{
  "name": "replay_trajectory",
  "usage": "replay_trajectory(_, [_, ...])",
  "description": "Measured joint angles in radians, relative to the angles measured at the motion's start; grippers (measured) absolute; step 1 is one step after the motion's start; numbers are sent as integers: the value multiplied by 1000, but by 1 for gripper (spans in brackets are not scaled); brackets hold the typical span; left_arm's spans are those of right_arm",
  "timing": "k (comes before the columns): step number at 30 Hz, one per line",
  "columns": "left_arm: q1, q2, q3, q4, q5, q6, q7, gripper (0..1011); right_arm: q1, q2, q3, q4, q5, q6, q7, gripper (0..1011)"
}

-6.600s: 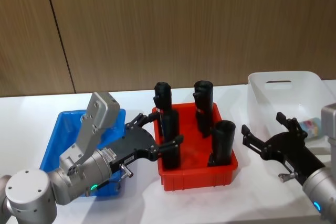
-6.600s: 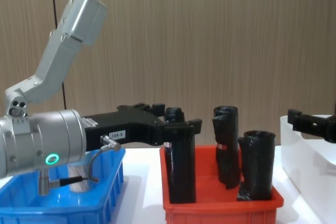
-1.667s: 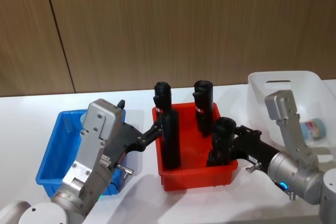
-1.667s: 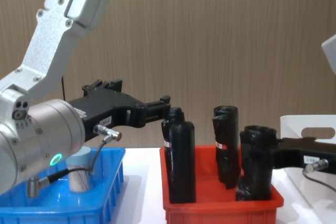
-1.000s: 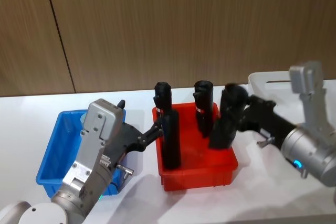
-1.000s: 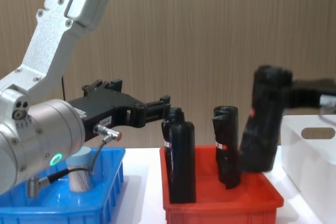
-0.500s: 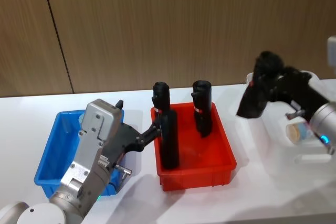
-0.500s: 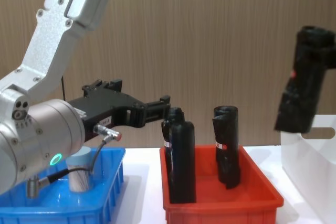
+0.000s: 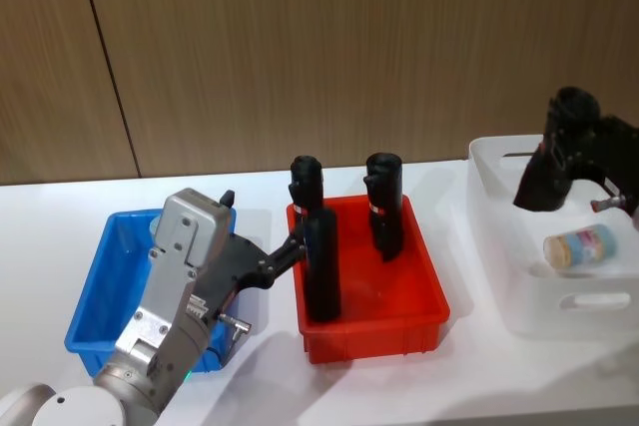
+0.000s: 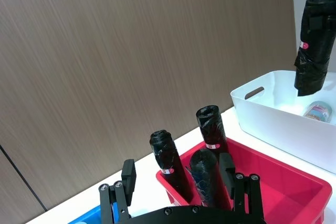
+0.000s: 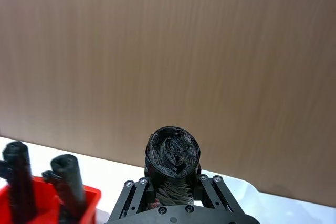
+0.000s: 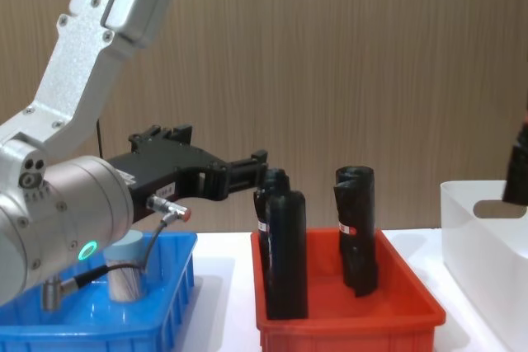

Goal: Pick the cotton swabs from the blue box and place them into the white box.

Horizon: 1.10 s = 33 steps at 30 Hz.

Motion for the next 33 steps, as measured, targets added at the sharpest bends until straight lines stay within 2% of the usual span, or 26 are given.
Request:
replay_trajectory(10, [0,0,0,0,0,0,0,1004,4,11,15,69,-9,-3,-8,358])
replay_trajectory(20, [0,0,0,0,0,0,0,1004,-24,23,32,100,13,-1,-17,358])
replay_trajectory(24, [0,0,0,0,0,0,0,1004,-35,26,37,103,22,0,-20,446])
replay_trajectory(28, [0,0,0,0,0,0,0,1004,-45,28,40,105,29,0,-21,603])
replay_trajectory(29, [0,0,0,0,0,0,0,1004,-48,28,41,105,32,0,-22,603])
replay_trajectory(33, [0,0,0,0,0,0,0,1004,-56,28,42,104,38,-1,-22,738])
